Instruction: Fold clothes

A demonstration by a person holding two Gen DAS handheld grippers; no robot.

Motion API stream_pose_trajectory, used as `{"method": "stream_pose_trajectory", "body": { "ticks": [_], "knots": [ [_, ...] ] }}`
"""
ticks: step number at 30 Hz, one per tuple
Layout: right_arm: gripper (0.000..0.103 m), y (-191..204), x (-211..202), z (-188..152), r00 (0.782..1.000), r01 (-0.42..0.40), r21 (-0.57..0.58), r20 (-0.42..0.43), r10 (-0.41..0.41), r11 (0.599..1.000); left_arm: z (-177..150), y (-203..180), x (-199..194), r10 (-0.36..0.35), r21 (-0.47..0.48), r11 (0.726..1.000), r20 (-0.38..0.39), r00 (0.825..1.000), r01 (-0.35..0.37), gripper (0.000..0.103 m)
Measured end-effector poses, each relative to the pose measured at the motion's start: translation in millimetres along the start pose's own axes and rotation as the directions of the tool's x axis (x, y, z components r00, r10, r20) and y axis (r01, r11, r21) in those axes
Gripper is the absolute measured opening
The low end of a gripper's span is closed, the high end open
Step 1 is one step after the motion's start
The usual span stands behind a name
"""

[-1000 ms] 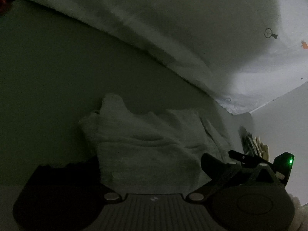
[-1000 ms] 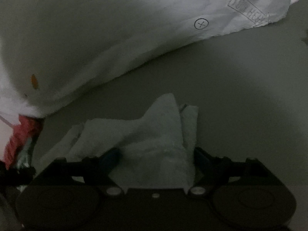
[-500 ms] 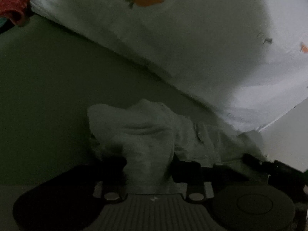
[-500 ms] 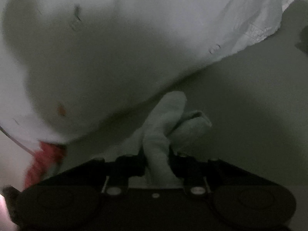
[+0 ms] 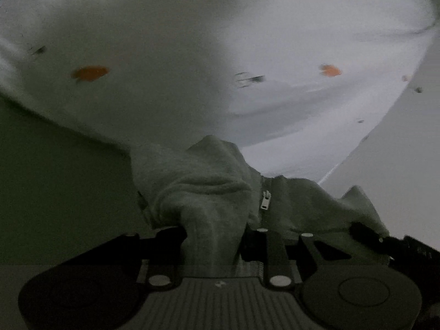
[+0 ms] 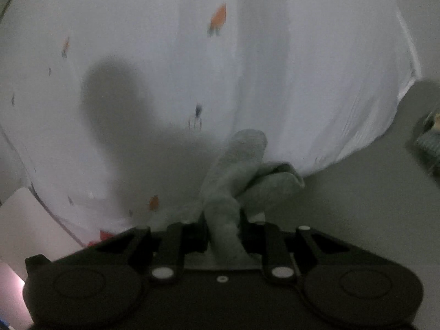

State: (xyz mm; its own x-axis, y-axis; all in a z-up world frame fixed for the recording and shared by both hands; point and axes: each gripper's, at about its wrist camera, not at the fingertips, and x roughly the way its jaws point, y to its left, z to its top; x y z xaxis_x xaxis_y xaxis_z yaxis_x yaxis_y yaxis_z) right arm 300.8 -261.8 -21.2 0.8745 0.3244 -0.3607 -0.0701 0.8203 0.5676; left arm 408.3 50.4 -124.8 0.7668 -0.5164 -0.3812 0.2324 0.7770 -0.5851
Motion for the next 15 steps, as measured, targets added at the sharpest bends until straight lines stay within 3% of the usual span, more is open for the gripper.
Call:
{"method": "stream_pose_trajectory", "body": {
  "ticks": [8,12,15],
  "knots": [
    [0.020,-27.6,-98.5,26.9,0.978,0.059,0.047,0.199,-0.068,0.997,0.1,-114.3,37.5,-0.046,0.084,0.995,-0.034,0.998,0.048,0.028],
    [0.020,-64.6,-140.5,41.0,0.959,0.097,0.072,0.261,-0.112,0.993,-7.2,-173.0,70.9,-0.084,0.113,0.989,-0.076,0.994,0.092,0.027],
    [0.020,-100.4,-166.0,50.8,0.940,0.111,0.118,0.309,-0.143,0.987,-14.4,-222.9,100.9,-0.056,0.168,0.983,-0.106,0.993,0.074,0.027]
  ]
}}
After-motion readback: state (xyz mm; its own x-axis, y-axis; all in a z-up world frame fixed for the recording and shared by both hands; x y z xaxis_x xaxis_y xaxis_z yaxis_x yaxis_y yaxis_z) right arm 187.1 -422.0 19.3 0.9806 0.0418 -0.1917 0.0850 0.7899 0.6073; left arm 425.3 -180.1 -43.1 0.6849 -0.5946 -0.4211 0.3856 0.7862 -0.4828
